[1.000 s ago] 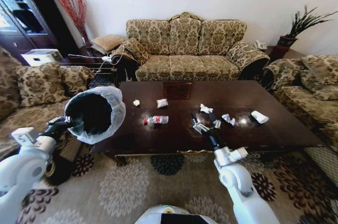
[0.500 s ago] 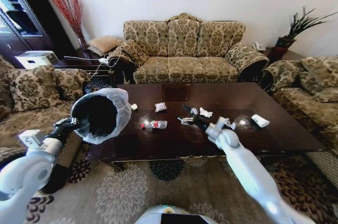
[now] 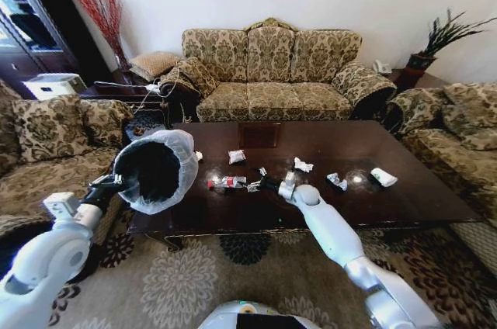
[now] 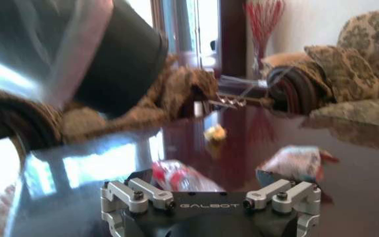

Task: Move to the front of the table and place the trash on the table into the trash bin.

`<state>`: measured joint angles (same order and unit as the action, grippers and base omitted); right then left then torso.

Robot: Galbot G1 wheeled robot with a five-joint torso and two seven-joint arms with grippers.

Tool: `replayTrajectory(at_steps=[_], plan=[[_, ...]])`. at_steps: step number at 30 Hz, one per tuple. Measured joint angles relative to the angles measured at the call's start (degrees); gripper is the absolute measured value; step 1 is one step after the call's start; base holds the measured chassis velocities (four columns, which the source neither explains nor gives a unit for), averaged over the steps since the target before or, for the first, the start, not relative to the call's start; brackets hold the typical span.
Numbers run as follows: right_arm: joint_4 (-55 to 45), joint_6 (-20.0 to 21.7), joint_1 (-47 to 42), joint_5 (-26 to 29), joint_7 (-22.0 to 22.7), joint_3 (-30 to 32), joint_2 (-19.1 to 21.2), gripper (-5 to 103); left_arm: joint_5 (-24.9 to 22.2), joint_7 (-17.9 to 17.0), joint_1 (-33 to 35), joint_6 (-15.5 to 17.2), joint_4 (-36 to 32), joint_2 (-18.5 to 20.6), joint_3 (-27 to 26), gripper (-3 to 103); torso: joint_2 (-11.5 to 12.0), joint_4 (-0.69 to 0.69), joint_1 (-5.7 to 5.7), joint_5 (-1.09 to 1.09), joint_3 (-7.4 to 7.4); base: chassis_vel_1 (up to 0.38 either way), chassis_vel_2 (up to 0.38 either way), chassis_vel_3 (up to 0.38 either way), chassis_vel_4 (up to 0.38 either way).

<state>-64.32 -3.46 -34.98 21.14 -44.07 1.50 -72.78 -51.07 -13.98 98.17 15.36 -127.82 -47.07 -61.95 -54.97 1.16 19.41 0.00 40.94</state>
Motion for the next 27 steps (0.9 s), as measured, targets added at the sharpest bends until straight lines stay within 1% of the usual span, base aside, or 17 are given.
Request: replayTrajectory(at_steps=[1,2,3,4,6,12,13,14,15,16,17,20,21,24,25,26,27], plan=[[1.22,-0.73,0.00,-1.87,1.15,-0.30,-0.39,100,-0.03,0.06,-0.10,0.00,-0.29,0.00,0.28,0,0.00,0.00,0.02,-0.01,0.00,0.000,0.000,0.000,0.000],[1.22,-0.73,0.00,-1.87,1.15,-0.30,-0.39,100,-0.03,0.06,-0.10,0.00,-0.29,0.00,0.28,0,0.00,0.00,0.02,-0.01,0.00,0.000,0.000,0.000,0.000],[2.54,-1.26,0.15,-3.25,2.16,-0.49,-1.13,100,-0.08,0.09,-0.27,0.00,-0.45,-0.10,0.65,0,0.00,-0.01,0.02,-0.01,0.01,0.000,0.000,0.000,0.000],[3.30,-1.65,0.34,-4.14,4.45,-1.44,-2.08,100,-1.10,-0.03,-0.51,0.18,-0.91,-0.46,1.12,0,0.00,-0.01,0.02,0.00,0.01,0.000,0.000,0.000,0.000],[3.46,-1.72,0.42,-4.88,6.33,-3.19,-3.12,100,-2.58,-0.55,-0.77,0.56,-1.34,-1.00,1.60,0,0.00,-0.01,0.01,-0.01,0.00,0.000,0.000,0.000,0.000],[4.99,-1.73,1.15,-7.05,8.96,-4.31,-5.22,100,-2.95,-0.99,-1.16,0.63,-1.26,-1.16,2.21,0,0.00,0.01,0.01,-0.02,0.00,0.000,0.000,0.000,0.000],[5.39,-1.68,1.36,-7.80,9.35,-4.25,-5.50,102,-2.97,-1.02,-1.21,0.63,-1.26,-1.09,2.21,0,0.00,0.01,0.01,-0.02,0.00,0.000,0.000,0.000,0.000],[6.21,-1.52,1.74,-9.13,9.88,-4.01,-5.96,99,-3.01,-1.02,-1.21,0.63,-1.33,-1.08,2.21,0,0.00,0.00,0.02,-0.01,0.01,0.000,0.000,0.000,0.000],[6.67,-1.33,1.94,-9.70,10.06,-3.79,-6.14,99,-3.02,-1.02,-1.17,0.63,-1.47,-1.12,2.25,0,0.00,0.01,0.02,0.00,0.01,0.000,0.000,0.000,0.000],[7.13,-1.05,2.10,-10.25,10.34,-3.58,-6.31,94,-3.02,-1.03,-1.16,0.63,-1.63,-1.20,2.44,0,0.00,0.00,0.02,0.00,0.01,0.000,0.000,0.000,0.000],[7.13,-1.05,2.10,-10.25,10.34,-3.58,-6.31,94,-3.02,-1.03,-1.16,0.63,-1.63,-1.20,2.44,0,0.00,0.00,0.02,0.00,0.01,0.000,0.000,0.000,0.000],[7.54,-0.53,1.98,-10.80,10.58,-3.10,-6.21,78,-3.02,-0.97,-1.83,0.63,-1.68,-1.18,3.70,0,0.00,0.00,0.01,-0.01,0.00,0.000,0.000,0.000,0.000],[7.54,-0.53,1.98,-10.80,10.58,-3.10,-6.21,78,-3.02,-0.97,-1.83,0.63,-1.68,-1.18,3.70,0,0.00,0.00,0.01,-0.01,0.00,0.000,0.000,0.000,0.000],[7.14,0.00,1.62,-10.82,10.56,-3.13,-5.92,62,-3.00,-1.01,-2.11,0.59,-1.39,-0.90,3.82,0,0.00,-0.01,0.02,0.00,0.00,0.000,0.000,0.000,0.000],[7.14,0.00,1.62,-10.82,10.56,-3.13,-5.92,62,-3.00,-1.01,-2.11,0.59,-1.39,-0.90,3.82,0,0.00,-0.01,0.02,0.00,0.00,0.000,0.000,0.000,0.000],[6.92,0.24,1.54,-10.85,10.59,-3.34,-5.67,57,-3.02,-1.01,-2.11,0.58,-1.39,-0.84,3.77,0,0.00,0.00,0.02,0.00,0.00,0.000,0.000,0.000,0.000],[6.56,0.38,1.43,-10.72,10.56,-3.59,-5.34,57,-3.03,-1.02,-2.06,0.58,-1.42,-0.81,3.68,0,0.00,0.00,0.02,0.00,0.00,0.000,0.000,0.000,0.000]])
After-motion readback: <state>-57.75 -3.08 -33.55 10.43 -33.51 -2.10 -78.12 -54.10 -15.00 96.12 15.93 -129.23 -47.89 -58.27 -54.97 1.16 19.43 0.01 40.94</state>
